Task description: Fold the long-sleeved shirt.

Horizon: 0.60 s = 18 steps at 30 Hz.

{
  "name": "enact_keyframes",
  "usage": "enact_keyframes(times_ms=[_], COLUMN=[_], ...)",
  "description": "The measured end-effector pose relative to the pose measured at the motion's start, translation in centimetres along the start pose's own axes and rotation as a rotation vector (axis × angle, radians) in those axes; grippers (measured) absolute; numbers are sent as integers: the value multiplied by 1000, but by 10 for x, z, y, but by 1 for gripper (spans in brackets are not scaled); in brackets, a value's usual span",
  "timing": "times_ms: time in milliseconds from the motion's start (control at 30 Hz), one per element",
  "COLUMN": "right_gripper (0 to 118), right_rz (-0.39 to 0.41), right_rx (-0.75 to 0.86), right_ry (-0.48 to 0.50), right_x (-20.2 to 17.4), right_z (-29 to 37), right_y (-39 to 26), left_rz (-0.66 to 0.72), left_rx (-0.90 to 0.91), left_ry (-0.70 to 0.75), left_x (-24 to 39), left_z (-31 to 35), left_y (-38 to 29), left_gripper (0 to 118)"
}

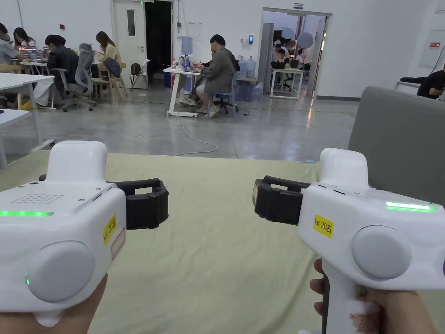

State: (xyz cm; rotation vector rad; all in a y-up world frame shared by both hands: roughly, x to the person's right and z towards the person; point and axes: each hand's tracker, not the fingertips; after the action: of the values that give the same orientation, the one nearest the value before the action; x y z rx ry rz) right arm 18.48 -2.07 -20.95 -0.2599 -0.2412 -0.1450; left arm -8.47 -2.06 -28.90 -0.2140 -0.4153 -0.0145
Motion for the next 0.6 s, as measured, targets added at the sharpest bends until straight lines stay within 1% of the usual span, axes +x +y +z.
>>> enact_keyframes(times_ms=[233, 367, 600], right_gripper=[118, 118, 118], right_rz=[10, 39, 34], right_rx=[-3, 7, -2], right_ry=[-6, -20, -8], right_x=[-2, -7, -7], right_z=[0, -1, -2], right_y=[0, -1, -2], left_rz=[-11, -11, -14], left_rx=[-15, -17, -17], left_ry=[2, 5, 10], left_x=[0, -1, -2], left_z=[-4, -5, -5], left_y=[-2, -3, -4], left_gripper=[118, 118, 118])
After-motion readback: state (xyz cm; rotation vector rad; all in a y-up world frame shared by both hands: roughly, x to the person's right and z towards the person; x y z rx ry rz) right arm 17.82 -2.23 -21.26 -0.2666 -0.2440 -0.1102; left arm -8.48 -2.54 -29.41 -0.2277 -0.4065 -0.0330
